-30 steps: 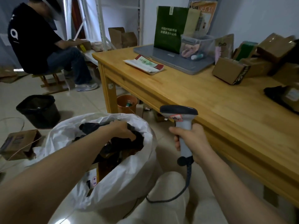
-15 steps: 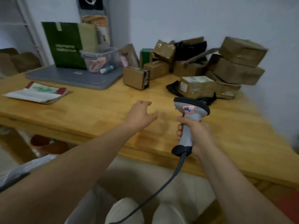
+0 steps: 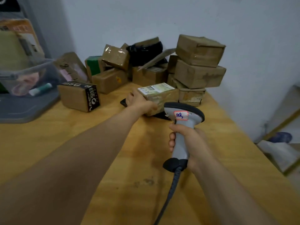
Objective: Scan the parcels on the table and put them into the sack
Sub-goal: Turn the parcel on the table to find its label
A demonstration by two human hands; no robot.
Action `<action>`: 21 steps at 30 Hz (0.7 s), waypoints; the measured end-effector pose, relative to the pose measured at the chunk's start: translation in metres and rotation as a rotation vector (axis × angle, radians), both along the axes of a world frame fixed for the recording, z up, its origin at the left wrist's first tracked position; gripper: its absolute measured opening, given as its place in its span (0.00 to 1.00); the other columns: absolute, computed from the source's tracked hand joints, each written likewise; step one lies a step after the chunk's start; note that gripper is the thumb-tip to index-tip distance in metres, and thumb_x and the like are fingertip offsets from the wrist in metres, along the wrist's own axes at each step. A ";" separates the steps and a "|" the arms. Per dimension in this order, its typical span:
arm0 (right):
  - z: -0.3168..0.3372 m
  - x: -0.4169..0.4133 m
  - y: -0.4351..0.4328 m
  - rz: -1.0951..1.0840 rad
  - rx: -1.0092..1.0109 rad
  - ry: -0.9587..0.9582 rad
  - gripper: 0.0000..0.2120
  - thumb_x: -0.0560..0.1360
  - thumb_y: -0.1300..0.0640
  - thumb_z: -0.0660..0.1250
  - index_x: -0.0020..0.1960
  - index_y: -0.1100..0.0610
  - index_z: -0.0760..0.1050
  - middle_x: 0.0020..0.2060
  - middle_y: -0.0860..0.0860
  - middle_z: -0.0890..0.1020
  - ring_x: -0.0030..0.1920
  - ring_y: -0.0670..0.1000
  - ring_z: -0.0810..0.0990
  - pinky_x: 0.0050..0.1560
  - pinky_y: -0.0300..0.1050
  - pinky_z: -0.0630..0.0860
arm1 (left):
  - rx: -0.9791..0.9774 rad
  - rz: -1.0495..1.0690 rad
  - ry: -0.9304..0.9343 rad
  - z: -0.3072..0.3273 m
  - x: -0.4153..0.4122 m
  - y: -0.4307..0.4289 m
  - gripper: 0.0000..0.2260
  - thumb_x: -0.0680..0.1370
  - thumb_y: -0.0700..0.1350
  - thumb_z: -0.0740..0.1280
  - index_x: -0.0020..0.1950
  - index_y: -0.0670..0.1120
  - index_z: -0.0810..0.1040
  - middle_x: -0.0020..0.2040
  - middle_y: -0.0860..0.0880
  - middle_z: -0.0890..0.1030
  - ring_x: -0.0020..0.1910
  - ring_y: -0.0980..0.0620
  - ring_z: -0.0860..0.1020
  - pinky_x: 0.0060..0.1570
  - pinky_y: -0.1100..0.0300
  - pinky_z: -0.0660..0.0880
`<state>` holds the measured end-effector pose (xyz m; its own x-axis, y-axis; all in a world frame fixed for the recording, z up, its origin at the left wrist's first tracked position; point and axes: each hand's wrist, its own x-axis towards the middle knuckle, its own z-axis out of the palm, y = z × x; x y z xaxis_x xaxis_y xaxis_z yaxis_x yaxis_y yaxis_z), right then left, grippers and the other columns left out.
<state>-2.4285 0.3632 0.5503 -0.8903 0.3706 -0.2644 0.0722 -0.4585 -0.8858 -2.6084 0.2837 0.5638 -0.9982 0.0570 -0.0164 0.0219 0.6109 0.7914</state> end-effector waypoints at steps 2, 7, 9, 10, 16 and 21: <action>0.001 -0.006 0.006 0.007 -0.003 0.013 0.09 0.73 0.64 0.70 0.50 0.63 0.72 0.26 0.55 0.74 0.22 0.52 0.72 0.23 0.41 0.71 | 0.008 -0.085 -0.022 -0.003 -0.023 -0.001 0.59 0.65 0.50 0.79 0.78 0.44 0.36 0.79 0.43 0.48 0.77 0.43 0.49 0.75 0.46 0.53; -0.005 -0.014 0.010 0.047 0.005 0.005 0.06 0.72 0.64 0.70 0.45 0.63 0.73 0.25 0.55 0.74 0.22 0.51 0.72 0.23 0.40 0.71 | 0.200 -0.181 -0.131 -0.016 -0.058 -0.006 0.64 0.63 0.37 0.79 0.74 0.47 0.26 0.76 0.43 0.61 0.75 0.42 0.59 0.74 0.45 0.58; -0.006 -0.014 0.010 0.046 0.010 0.006 0.05 0.72 0.65 0.70 0.43 0.63 0.73 0.25 0.55 0.74 0.22 0.51 0.72 0.23 0.40 0.71 | 0.211 -0.183 -0.081 -0.019 -0.060 -0.007 0.63 0.63 0.36 0.79 0.76 0.46 0.30 0.76 0.43 0.61 0.74 0.43 0.60 0.73 0.46 0.59; -0.006 -0.014 0.010 0.040 0.015 0.007 0.05 0.72 0.65 0.70 0.42 0.63 0.74 0.25 0.55 0.74 0.22 0.51 0.72 0.23 0.40 0.71 | 0.183 -0.182 -0.026 -0.018 -0.057 -0.009 0.63 0.62 0.38 0.80 0.77 0.46 0.32 0.77 0.44 0.58 0.75 0.43 0.58 0.74 0.47 0.58; 0.006 0.002 -0.001 0.010 0.020 0.039 0.05 0.72 0.64 0.70 0.43 0.62 0.73 0.25 0.55 0.74 0.21 0.51 0.71 0.23 0.41 0.70 | -0.091 -0.168 0.433 -0.002 -0.003 -0.042 0.64 0.60 0.47 0.82 0.78 0.45 0.35 0.77 0.45 0.49 0.76 0.46 0.50 0.73 0.50 0.53; 0.025 0.025 -0.035 0.011 -0.051 0.095 0.05 0.72 0.64 0.70 0.44 0.63 0.74 0.25 0.55 0.74 0.22 0.51 0.71 0.23 0.40 0.70 | -0.185 -0.096 0.609 0.006 0.048 -0.098 0.63 0.61 0.49 0.82 0.78 0.47 0.35 0.77 0.45 0.49 0.76 0.46 0.49 0.72 0.47 0.57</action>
